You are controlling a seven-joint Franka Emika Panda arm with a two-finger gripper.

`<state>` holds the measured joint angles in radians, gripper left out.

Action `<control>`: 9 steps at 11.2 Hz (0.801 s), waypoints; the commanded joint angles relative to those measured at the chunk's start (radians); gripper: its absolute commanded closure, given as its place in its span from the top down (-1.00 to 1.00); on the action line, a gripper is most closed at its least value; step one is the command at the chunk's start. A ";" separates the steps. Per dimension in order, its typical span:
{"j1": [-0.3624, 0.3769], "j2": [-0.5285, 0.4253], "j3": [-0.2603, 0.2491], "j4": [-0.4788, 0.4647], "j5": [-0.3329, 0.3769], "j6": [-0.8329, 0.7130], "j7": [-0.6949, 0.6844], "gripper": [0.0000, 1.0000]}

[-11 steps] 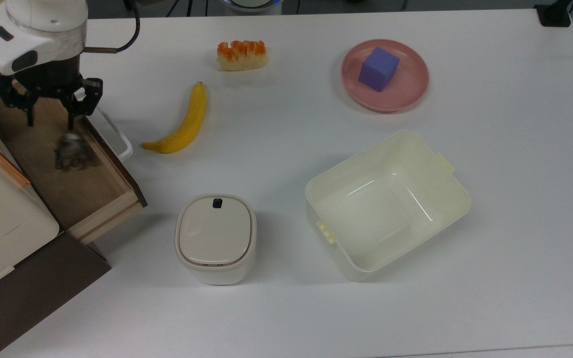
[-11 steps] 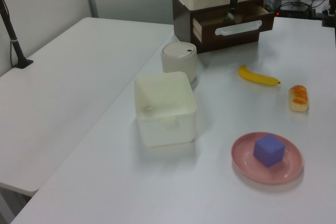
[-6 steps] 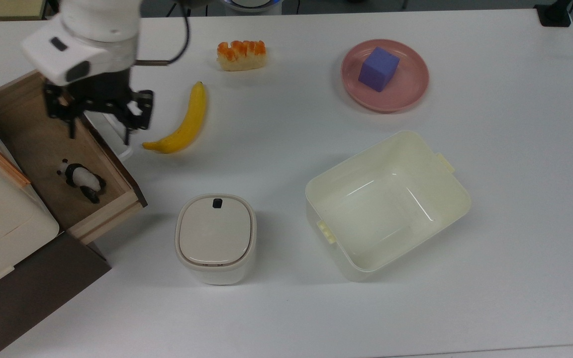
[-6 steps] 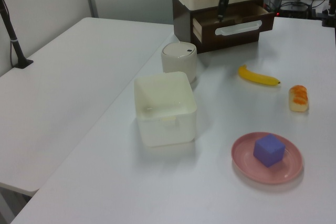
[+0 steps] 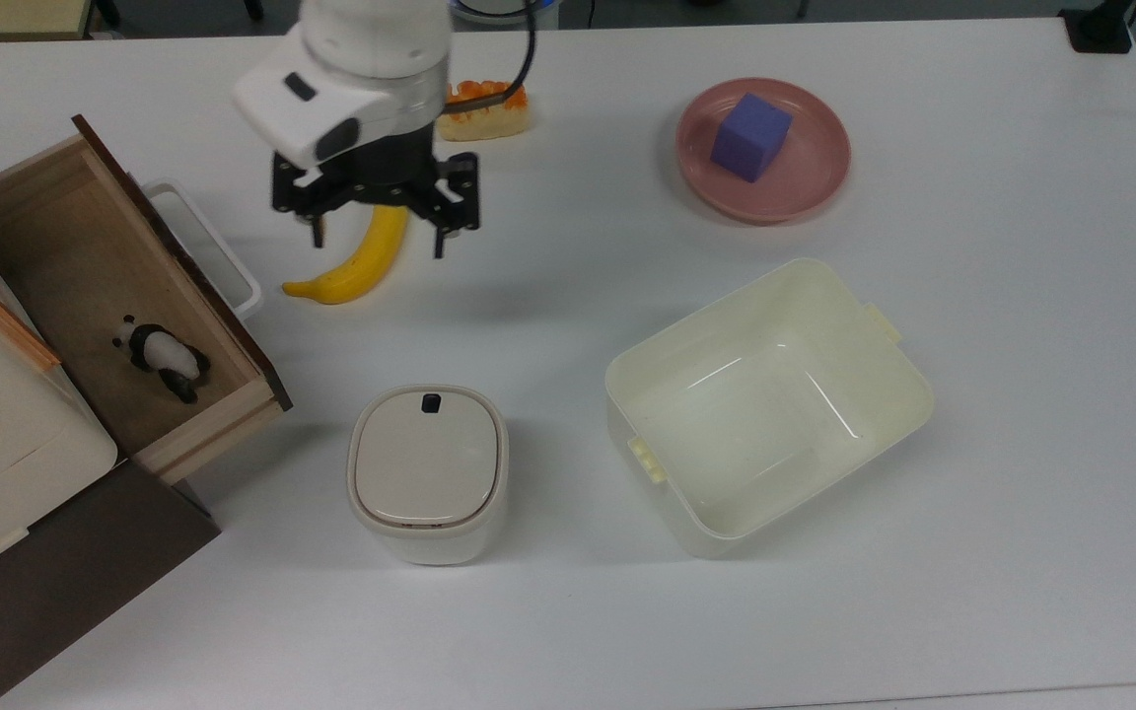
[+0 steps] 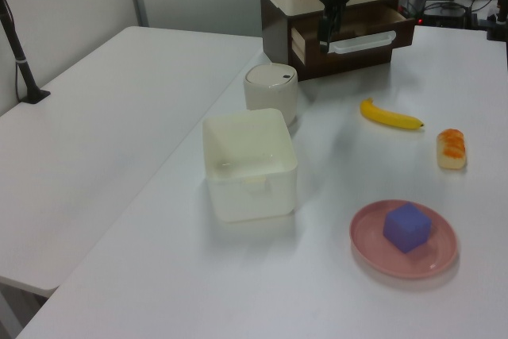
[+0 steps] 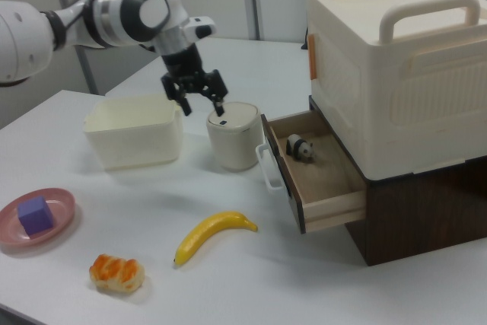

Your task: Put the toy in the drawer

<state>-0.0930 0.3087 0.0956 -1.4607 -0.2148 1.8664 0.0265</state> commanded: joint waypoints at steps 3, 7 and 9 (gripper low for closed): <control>0.073 -0.129 -0.028 -0.066 0.100 -0.155 0.131 1.00; 0.208 -0.204 -0.177 -0.107 0.103 -0.197 0.115 1.00; 0.216 -0.209 -0.180 -0.107 0.101 -0.202 0.115 1.00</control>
<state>0.0857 0.1434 -0.0485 -1.5217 -0.1337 1.6717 0.1398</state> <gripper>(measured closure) 0.000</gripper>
